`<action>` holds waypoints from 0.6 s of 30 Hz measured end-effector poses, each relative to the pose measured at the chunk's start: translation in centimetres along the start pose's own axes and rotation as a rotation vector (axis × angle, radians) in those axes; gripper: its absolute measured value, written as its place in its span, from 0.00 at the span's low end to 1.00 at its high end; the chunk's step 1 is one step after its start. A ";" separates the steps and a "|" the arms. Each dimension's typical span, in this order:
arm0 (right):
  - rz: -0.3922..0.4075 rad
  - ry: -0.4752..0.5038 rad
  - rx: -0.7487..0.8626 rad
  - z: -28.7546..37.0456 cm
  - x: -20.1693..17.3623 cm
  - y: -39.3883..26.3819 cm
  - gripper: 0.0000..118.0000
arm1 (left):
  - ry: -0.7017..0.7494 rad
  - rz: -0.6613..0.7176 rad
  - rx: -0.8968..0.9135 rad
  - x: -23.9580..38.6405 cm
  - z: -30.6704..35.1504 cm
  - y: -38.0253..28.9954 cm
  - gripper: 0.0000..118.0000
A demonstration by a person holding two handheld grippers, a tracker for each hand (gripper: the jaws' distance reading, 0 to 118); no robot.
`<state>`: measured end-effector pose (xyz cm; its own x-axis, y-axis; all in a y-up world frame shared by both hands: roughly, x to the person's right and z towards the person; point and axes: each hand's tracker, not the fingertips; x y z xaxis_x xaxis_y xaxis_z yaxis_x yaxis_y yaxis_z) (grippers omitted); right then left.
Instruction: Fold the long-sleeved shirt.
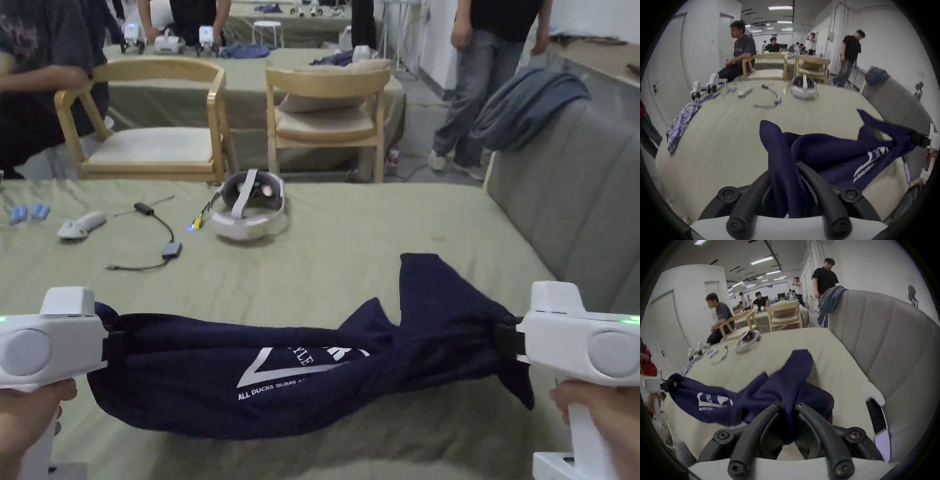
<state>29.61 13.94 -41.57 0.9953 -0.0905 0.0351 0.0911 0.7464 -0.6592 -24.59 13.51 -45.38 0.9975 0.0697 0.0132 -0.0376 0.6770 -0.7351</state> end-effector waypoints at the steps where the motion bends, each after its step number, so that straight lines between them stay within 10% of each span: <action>1: 0.001 -0.022 -0.034 0.9 0.2 -2.8 0.07 | -0.020 0.014 -0.030 -0.3 0.7 -2.6 0.03; 10: -0.049 -0.062 -0.394 -3.6 1.9 -15.6 0.09 | -0.018 0.001 -0.288 -1.7 -5.2 -12.8 0.09; 11: -0.057 -0.066 -0.371 -3.1 1.8 -15.1 0.19 | -0.011 0.009 -0.263 -1.3 -4.2 -12.5 0.25; 13: -0.011 -0.142 -0.330 -1.0 1.2 -13.4 0.81 | -0.004 0.012 -0.215 -1.0 -2.6 -11.7 0.88; 14: 0.019 -0.151 -0.297 0.0 1.0 -12.7 0.99 | -0.007 0.010 -0.201 -0.9 -2.0 -11.5 0.93; 17: 0.058 -0.118 -0.165 3.1 0.0 -10.0 0.91 | -0.046 0.016 -0.087 -1.3 1.4 -10.4 0.86; 18: 0.040 -0.086 -0.158 3.8 -0.2 -9.0 0.64 | -0.041 0.018 -0.106 -1.1 2.1 -10.0 0.78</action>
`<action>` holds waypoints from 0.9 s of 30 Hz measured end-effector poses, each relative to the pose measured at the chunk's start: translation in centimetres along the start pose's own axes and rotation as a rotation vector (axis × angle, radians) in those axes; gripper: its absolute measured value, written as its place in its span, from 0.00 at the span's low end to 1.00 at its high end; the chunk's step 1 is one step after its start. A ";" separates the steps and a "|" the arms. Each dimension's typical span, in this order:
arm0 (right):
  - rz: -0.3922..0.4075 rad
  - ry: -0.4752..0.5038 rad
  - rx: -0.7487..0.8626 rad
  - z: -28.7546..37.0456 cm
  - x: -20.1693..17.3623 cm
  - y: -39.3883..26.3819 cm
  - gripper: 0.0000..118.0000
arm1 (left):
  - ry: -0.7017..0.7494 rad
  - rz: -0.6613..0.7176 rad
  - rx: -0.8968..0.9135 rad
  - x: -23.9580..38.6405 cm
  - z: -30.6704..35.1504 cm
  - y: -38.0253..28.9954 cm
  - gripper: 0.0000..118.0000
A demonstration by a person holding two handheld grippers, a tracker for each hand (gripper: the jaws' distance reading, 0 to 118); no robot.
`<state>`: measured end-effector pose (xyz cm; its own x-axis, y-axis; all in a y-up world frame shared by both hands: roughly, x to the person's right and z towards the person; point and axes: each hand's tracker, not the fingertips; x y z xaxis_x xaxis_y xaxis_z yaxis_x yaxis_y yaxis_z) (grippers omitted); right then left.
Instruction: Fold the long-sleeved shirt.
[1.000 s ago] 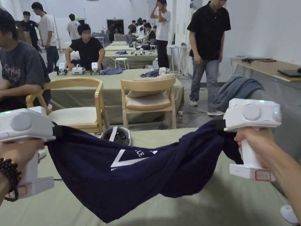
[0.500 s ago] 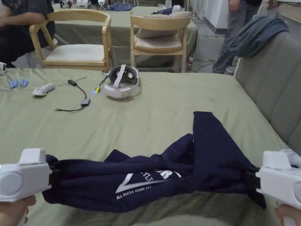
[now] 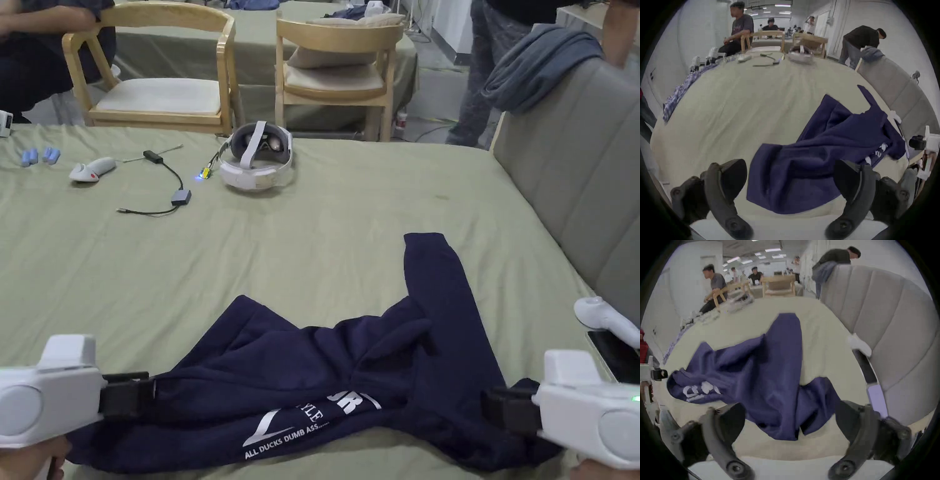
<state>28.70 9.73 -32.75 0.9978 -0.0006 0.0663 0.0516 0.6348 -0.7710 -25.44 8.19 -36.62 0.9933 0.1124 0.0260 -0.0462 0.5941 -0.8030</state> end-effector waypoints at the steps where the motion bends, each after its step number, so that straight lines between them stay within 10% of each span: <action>1: -0.027 0.028 0.010 0.6 -0.2 0.7 0.23 | 0.015 0.000 -0.004 -0.9 -0.5 1.0 0.59; 2: -0.047 0.055 0.019 1.0 -0.3 1.1 0.00 | 0.024 -0.006 0.009 -0.9 -0.1 1.1 0.23; 3: -0.049 0.050 0.014 0.1 -0.2 1.2 0.00 | 0.028 -0.028 0.040 -1.0 0.2 1.2 0.04; 5: -0.040 0.073 0.029 0.2 -0.8 1.7 0.00 | 0.078 -0.017 0.056 -1.5 0.2 1.1 0.03; 8: -0.006 0.104 0.024 0.5 -2.2 1.8 0.00 | 0.034 0.031 0.067 -2.9 0.5 1.1 0.14; 11: 0.000 0.136 0.000 0.1 -2.7 1.4 0.00 | 0.093 0.008 0.005 -2.1 -1.1 0.8 0.92; 27: 0.032 0.101 -0.088 -1.7 -4.0 0.1 0.00 | 0.117 0.053 -0.071 -1.8 -10.1 -1.9 0.61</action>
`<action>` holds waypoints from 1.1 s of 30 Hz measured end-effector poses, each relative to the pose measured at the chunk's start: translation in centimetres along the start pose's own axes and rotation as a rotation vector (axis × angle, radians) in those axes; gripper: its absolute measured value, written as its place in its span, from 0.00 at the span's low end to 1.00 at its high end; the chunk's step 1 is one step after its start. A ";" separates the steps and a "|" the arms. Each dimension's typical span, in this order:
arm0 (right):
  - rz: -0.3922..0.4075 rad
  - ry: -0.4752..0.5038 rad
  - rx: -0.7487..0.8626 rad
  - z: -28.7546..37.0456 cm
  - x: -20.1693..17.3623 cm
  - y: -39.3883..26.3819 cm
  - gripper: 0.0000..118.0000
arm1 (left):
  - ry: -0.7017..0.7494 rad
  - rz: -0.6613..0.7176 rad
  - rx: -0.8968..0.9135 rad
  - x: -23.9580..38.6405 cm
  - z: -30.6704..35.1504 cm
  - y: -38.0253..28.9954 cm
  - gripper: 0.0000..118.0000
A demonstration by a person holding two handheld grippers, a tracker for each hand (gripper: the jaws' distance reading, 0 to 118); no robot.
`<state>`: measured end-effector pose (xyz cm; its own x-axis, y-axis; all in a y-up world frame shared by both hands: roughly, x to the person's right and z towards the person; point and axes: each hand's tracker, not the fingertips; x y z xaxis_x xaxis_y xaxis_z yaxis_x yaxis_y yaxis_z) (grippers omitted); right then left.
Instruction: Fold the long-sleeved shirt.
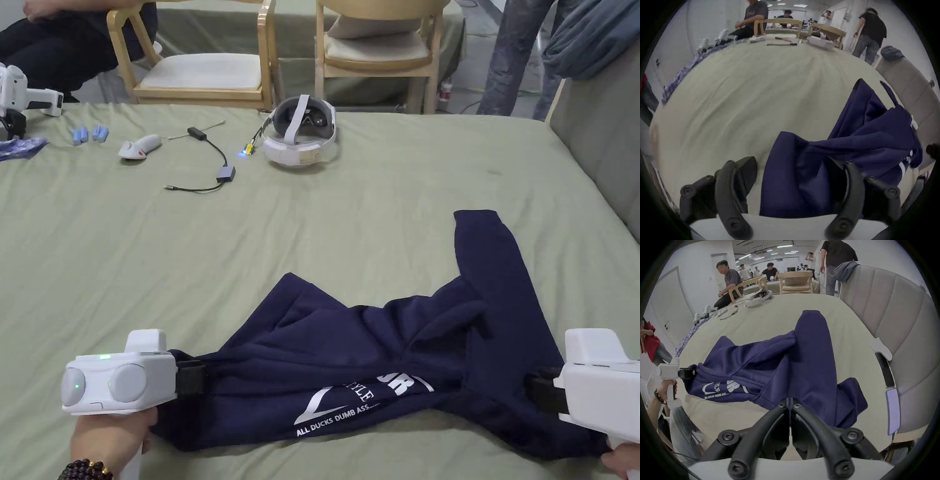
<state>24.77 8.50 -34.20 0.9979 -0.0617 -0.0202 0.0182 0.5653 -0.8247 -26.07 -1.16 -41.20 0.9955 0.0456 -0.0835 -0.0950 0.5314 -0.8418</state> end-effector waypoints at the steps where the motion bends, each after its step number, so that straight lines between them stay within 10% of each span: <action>1: 0.001 -0.001 -0.003 -0.1 -0.1 0.0 0.00 | -0.012 0.009 -0.011 0.1 0.6 0.2 0.38; 2: 0.003 0.001 -0.004 -0.2 -0.2 0.0 0.00 | -0.056 0.015 -0.026 -0.8 0.3 0.6 0.09; 8: 0.033 0.044 0.024 -0.9 -0.9 3.6 0.03 | -0.080 -0.056 0.142 0.2 6.2 0.1 0.05; 9: 0.045 0.059 0.046 -1.1 -1.0 4.8 0.25 | -0.087 -0.056 0.158 0.2 7.2 -0.1 0.05; 11: 0.039 0.091 0.072 -2.5 -0.8 7.2 0.35 | -0.117 -0.032 0.177 -0.3 8.2 0.3 0.05; 13: 0.055 0.094 0.006 -5.3 -1.1 9.9 0.79 | -0.134 -0.025 0.180 -0.2 9.2 0.1 0.05; 14: 0.070 0.097 -0.017 -6.5 -1.3 10.7 0.80 | -0.136 -0.021 0.176 -0.4 9.1 0.2 0.05; 20: 0.110 0.048 -0.198 -16.8 -3.0 13.3 0.67 | -0.133 -0.022 0.165 -0.4 8.9 0.1 0.05; 24: 0.192 0.067 -0.190 -18.0 -5.4 11.6 0.08 | -0.130 -0.022 0.153 -0.5 8.4 -0.2 0.05; 33: 0.168 0.122 0.120 -5.2 -4.0 17.8 0.05 | -0.188 0.037 0.307 -1.7 12.5 4.6 0.05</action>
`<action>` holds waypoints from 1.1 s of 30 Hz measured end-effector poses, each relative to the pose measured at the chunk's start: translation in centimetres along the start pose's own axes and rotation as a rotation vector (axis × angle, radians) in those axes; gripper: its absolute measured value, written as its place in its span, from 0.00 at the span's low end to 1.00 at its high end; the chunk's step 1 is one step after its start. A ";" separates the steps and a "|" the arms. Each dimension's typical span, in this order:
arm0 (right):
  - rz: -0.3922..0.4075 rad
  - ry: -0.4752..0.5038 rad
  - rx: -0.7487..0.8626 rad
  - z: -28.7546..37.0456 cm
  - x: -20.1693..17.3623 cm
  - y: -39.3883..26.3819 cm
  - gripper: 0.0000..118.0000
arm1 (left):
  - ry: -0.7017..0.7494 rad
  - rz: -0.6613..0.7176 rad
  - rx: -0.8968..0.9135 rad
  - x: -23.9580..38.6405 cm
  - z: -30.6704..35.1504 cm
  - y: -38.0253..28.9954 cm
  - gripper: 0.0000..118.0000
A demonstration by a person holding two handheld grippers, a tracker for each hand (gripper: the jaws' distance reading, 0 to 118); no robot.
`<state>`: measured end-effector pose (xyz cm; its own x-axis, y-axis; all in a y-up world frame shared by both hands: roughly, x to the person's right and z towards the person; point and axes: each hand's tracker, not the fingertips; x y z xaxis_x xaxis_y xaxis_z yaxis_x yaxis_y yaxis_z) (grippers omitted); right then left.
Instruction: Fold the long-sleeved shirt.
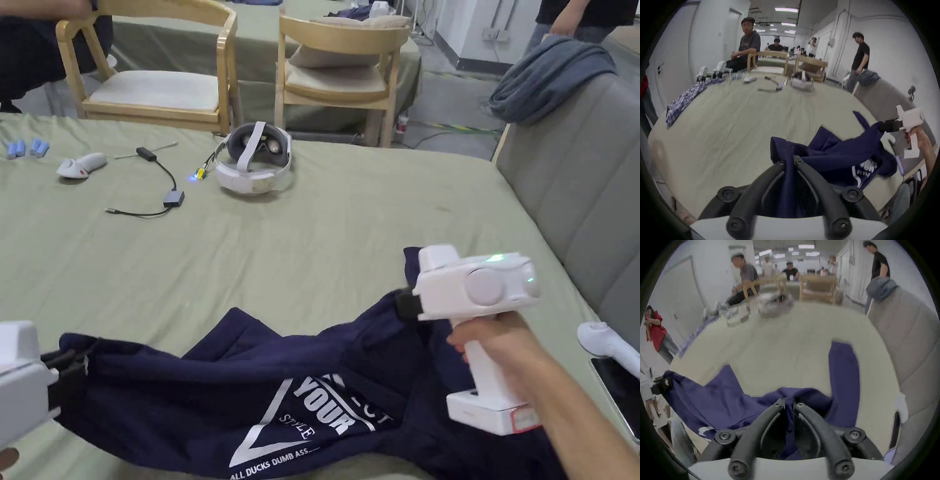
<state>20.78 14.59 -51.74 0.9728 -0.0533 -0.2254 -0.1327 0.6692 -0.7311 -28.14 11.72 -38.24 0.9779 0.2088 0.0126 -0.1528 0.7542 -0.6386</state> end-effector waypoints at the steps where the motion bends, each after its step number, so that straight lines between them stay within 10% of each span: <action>1: 0.011 -0.011 0.042 2.2 0.2 1.7 0.05 | -0.014 0.008 0.024 0.0 0.3 1.7 0.05; 12: 0.132 -0.158 0.394 19.0 3.0 22.2 0.05 | -0.025 -0.159 0.398 7.9 4.9 28.0 0.05; 21: 0.061 -0.299 0.650 25.8 5.3 38.0 0.05 | 0.017 -0.185 0.587 14.9 7.7 47.4 0.05; 33: -0.012 -0.337 0.717 24.0 7.8 38.8 0.05 | 0.023 -0.173 0.606 17.2 2.9 49.1 0.05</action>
<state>27.81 57.92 -66.46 0.9937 0.0873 0.0709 -0.0789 0.9905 -0.1128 -19.28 54.11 -67.12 0.9974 0.0444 0.0561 -0.0398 0.9961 -0.0793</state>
